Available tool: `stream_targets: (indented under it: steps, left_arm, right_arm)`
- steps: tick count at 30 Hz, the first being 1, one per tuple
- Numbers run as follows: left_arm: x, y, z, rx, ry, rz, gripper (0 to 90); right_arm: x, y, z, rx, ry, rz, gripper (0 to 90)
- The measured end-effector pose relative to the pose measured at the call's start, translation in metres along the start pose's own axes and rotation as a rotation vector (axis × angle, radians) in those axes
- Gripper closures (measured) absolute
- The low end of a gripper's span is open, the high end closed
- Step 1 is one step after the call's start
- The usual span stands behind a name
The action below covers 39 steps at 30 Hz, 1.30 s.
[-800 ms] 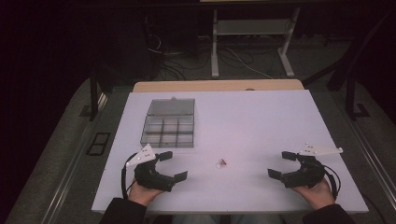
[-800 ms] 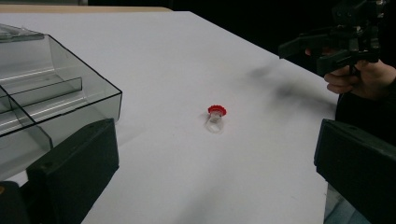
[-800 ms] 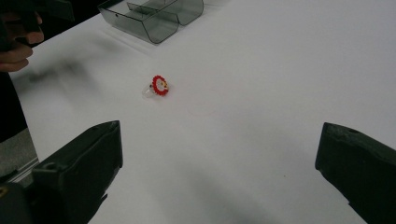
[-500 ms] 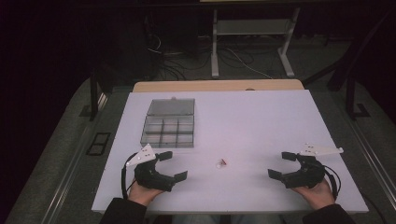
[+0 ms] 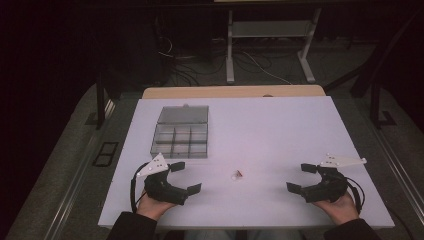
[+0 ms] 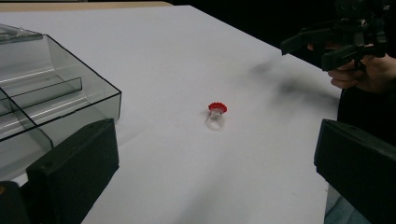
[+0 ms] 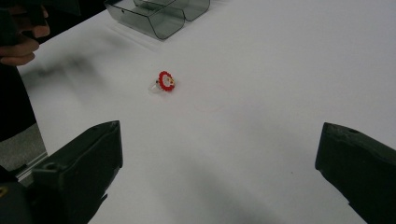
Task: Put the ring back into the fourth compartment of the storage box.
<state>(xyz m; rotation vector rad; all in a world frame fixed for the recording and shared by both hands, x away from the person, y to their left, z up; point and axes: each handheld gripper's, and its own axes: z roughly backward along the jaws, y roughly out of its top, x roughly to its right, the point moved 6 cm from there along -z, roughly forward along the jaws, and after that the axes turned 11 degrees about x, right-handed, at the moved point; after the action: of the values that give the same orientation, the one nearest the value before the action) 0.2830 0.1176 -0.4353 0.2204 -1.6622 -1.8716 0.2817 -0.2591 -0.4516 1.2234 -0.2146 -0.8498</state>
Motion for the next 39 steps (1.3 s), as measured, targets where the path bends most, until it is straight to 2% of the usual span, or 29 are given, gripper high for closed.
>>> stream_targets:
  steps: [10, 21, 39]
  left_arm:
    - [0.003, 0.01, -0.002, -0.016, -0.013, -0.013, 0.0]
    - [0.003, 0.018, -0.006, -0.027, -0.008, -0.027, 0.0]
    - [0.003, 0.03, -0.026, -0.099, -0.025, -0.053, 0.0]
  right_arm:
    - [-0.001, -0.001, -0.002, -0.007, 0.005, 0.013, 0.2]
    - [-0.001, -0.001, 0.0, -0.008, 0.005, 0.01, 0.2]
    - [-0.003, -0.001, 0.0, -0.006, 0.014, 0.013, 0.2]
